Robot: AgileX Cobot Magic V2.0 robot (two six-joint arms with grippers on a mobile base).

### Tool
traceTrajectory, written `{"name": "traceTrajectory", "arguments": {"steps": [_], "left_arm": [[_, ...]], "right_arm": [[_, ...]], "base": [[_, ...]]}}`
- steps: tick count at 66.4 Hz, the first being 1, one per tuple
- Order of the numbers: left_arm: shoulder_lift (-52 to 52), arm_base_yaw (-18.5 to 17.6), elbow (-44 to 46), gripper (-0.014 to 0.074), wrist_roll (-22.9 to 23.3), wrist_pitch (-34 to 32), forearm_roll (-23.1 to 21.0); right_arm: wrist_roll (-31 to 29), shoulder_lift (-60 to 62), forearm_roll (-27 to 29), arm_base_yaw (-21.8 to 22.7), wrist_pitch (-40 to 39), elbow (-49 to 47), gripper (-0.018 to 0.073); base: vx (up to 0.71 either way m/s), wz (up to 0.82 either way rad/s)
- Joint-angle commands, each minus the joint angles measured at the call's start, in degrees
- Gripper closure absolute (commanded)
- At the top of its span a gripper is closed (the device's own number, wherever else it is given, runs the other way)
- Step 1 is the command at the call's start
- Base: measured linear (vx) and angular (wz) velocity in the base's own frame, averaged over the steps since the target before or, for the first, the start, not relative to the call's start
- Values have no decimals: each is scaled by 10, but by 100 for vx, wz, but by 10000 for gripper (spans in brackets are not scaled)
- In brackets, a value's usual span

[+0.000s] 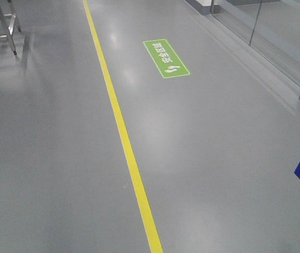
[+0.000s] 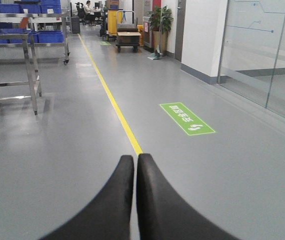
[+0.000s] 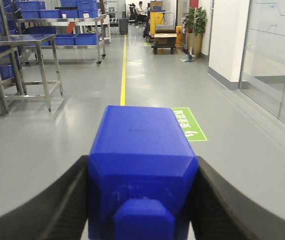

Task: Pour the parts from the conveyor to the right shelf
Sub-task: 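Drive along the yellow floor line toward the blue-bin shelves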

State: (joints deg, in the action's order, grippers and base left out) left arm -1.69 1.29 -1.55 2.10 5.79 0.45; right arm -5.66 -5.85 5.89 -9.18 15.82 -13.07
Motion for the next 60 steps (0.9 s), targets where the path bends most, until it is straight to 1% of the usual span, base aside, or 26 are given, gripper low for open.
{"name": "traceTrajectory", "arguments": {"steps": [1,33,60], "left_arm": [[-8,1,11,602,5,-45,-5],[-8,1,11,602,5,-45,-5],[-8,1,11,602,5,-45,-5]], "right_arm": [[-4,-10,-1,1,-46,-16,564],[-4,-10,-1,1,-46,-16,564],[-4,-10,-1,1,-46,-16,564]], "base": [[49,16],[53,19],[61,14]]}}
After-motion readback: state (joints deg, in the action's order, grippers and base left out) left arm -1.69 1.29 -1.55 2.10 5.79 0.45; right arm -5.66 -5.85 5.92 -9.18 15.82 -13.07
